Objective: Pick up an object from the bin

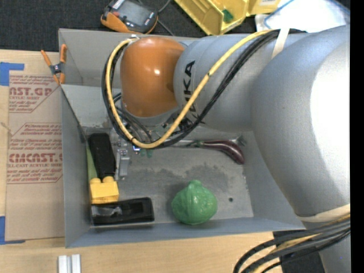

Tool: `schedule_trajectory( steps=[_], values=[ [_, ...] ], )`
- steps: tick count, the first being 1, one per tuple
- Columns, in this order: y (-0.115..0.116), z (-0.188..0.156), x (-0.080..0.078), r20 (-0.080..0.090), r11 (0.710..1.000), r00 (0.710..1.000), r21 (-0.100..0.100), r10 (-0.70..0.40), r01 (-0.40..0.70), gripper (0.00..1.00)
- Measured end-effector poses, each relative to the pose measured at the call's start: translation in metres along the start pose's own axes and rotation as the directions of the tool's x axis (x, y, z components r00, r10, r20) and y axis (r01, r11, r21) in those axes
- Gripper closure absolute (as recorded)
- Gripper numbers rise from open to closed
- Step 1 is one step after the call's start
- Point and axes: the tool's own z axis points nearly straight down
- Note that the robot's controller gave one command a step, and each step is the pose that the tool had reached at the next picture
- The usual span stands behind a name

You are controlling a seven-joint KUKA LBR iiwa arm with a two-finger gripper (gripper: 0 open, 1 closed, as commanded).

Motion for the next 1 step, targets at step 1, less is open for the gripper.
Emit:
schedule_trajectory(
  steps=[1],
  values=[
    [-0.0015, -0.0051, -0.0017, 0.007, 1.000, 1.000, -0.001, 0.003, -0.003, 0.00]
  ],
)
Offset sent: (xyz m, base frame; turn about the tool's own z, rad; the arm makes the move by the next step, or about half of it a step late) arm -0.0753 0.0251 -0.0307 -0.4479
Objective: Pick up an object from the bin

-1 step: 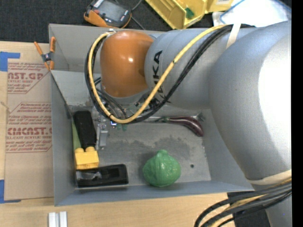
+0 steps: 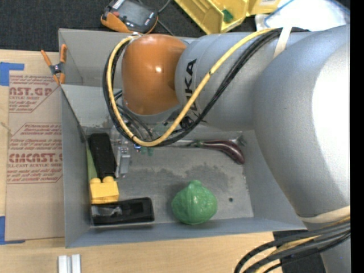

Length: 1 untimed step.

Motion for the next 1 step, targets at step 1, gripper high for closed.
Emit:
schedule_trajectory(
  steps=[1],
  values=[
    [0.0276, 0.0362, 0.0774, -0.004, 0.900, 0.900, -0.003, -0.436, 0.436, 0.00]
  ],
)
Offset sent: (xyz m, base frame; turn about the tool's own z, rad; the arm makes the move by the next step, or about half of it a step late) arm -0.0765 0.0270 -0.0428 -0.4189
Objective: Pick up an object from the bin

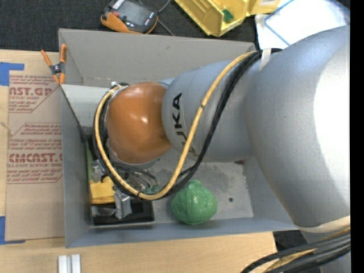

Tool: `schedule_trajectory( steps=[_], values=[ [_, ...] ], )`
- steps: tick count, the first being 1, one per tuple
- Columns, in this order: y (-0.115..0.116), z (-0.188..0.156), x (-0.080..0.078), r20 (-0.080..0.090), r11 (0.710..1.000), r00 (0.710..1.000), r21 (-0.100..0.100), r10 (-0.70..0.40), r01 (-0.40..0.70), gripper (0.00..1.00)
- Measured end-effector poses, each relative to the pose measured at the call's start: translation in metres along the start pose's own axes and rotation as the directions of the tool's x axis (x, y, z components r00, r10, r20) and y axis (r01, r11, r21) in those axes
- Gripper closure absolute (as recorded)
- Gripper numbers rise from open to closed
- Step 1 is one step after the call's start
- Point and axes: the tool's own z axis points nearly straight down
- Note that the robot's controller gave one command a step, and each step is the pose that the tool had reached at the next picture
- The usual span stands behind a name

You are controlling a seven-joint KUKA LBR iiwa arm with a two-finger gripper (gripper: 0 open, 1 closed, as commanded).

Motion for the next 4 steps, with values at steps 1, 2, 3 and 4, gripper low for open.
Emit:
schedule_trajectory(
  steps=[1, 2, 3, 4],
  values=[
    [0.000, 0.007, -0.001, 0.008, 1.000, 0.999, 0.002, 0.031, -0.031, 0.00],
    [0.007, 0.004, 0.005, 0.023, 0.933, 0.933, 0.008, -0.359, 0.359, 0.00],
    [0.005, 0.036, -0.001, 0.036, 0.951, 0.950, 0.011, -0.310, 0.310, 0.00],
    [0.004, 0.059, 0.006, 0.038, 0.789, 0.788, 0.035, -0.614, 0.613, 1.00]
  ],
)
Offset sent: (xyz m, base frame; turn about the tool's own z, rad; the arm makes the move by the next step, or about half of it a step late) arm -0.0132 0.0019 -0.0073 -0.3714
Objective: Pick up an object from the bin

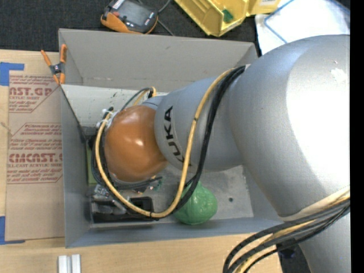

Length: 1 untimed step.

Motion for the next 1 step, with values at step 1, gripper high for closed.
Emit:
schedule_trajectory(
  steps=[1],
  values=[
    [0.0000, 0.0000, 0.0000, 0.000, 1.000, 1.000, 0.000, 0.000, 0.000, 1.00]
  ],
)
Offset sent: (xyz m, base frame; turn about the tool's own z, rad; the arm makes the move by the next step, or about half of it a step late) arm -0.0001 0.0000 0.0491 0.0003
